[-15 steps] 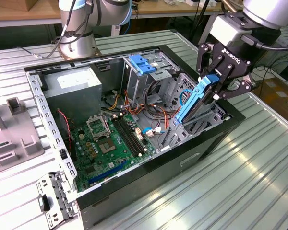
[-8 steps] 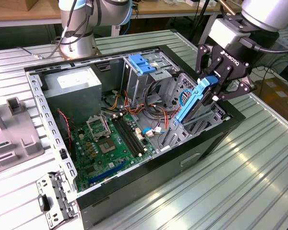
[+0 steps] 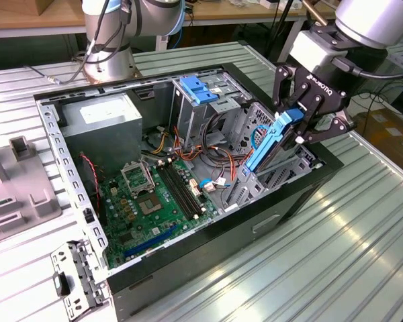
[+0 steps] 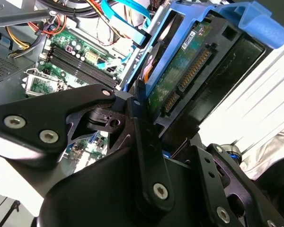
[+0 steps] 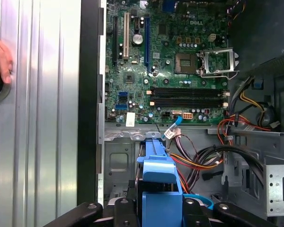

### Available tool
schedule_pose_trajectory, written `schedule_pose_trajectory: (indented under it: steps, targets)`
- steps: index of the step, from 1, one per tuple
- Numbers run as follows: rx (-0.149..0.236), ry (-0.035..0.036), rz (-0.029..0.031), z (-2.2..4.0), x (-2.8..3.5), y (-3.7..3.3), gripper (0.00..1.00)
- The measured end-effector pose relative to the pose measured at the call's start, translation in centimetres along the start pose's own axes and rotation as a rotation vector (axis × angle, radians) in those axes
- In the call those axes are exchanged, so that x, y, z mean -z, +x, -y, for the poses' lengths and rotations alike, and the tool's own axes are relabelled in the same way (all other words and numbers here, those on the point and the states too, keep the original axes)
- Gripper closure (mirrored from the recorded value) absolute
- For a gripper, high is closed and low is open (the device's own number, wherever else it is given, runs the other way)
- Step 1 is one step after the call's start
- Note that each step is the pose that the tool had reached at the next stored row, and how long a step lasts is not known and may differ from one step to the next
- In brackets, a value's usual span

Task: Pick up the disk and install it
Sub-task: 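Insert the disk into the insertion slot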

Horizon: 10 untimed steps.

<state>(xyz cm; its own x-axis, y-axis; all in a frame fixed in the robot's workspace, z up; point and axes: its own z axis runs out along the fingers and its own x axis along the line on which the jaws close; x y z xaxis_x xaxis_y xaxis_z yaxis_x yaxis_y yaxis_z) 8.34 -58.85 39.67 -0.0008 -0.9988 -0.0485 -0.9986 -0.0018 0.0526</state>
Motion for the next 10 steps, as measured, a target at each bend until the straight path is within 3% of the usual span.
schedule_pose_trajectory:
  steps: [10]
  targets:
    - [0.0,0.0,0.0001,0.03,-0.67,0.03,0.64]
